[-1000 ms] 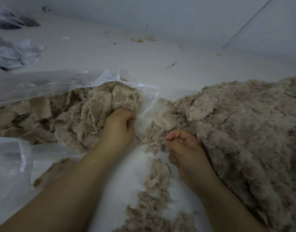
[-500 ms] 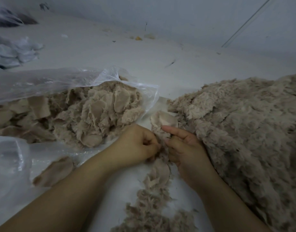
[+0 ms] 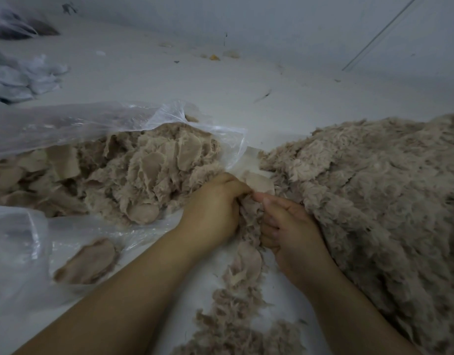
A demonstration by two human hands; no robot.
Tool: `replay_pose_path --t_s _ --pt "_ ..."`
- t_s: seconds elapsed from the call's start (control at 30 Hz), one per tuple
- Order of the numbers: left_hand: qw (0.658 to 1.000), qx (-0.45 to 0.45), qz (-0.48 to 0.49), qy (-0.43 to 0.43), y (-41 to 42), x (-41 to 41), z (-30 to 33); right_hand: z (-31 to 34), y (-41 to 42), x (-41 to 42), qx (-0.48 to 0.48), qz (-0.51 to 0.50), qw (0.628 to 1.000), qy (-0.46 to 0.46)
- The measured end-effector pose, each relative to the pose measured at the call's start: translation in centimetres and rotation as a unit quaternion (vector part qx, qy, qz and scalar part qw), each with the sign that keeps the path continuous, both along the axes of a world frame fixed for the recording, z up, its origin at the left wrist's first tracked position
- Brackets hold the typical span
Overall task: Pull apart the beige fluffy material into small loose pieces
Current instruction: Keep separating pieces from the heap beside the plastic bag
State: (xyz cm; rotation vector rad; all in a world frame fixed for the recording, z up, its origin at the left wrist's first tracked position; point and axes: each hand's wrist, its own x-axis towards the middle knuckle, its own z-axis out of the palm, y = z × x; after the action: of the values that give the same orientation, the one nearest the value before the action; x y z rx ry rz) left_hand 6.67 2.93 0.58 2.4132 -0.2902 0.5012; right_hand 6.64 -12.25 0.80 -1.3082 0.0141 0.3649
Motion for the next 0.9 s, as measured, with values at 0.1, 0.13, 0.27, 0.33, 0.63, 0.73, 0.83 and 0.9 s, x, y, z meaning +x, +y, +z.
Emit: replay_pose_path --t_s 0.1,0.13,0.27,0.33,0.63,0.73,0.83,0.9 --pt "0.996 -0.061 0.022 -0.057 -0.4 0.0 0.3 0.1 -0.1 0.0 -0.011 0.035 0.999 -0.023" --pt "0.995 -0.068 0.029 -0.066 -0.7 0.0 0.4 0.2 -0.1 -0.1 -0.011 0.05 0.998 -0.032" --pt "0.992 -0.097 0.053 0.056 -1.2 0.7 0.3 0.4 0.0 -0.1 -0.015 0.064 0.997 -0.031" --pt "0.978 -0.163 0.052 0.123 -1.3 0.9 0.1 0.3 0.0 -0.1 -0.02 0.064 0.997 -0.031" --pt "0.89 -0.431 0.001 0.147 -1.4 0.3 1.0 -0.4 0.2 0.3 -0.018 0.06 0.997 -0.036" --pt "0.846 -0.514 -0.029 0.139 -0.9 0.1 1.1 -0.4 0.1 0.4 -0.013 0.053 0.998 -0.029" --pt "0.814 -0.55 -0.065 0.173 -0.8 -0.1 0.5 -0.2 0.0 0.6 0.023 0.056 0.998 -0.003" --pt "0.8 -0.554 -0.108 0.206 -0.9 -0.5 0.3 0.0 -0.1 0.5 0.048 0.067 0.997 -0.012"
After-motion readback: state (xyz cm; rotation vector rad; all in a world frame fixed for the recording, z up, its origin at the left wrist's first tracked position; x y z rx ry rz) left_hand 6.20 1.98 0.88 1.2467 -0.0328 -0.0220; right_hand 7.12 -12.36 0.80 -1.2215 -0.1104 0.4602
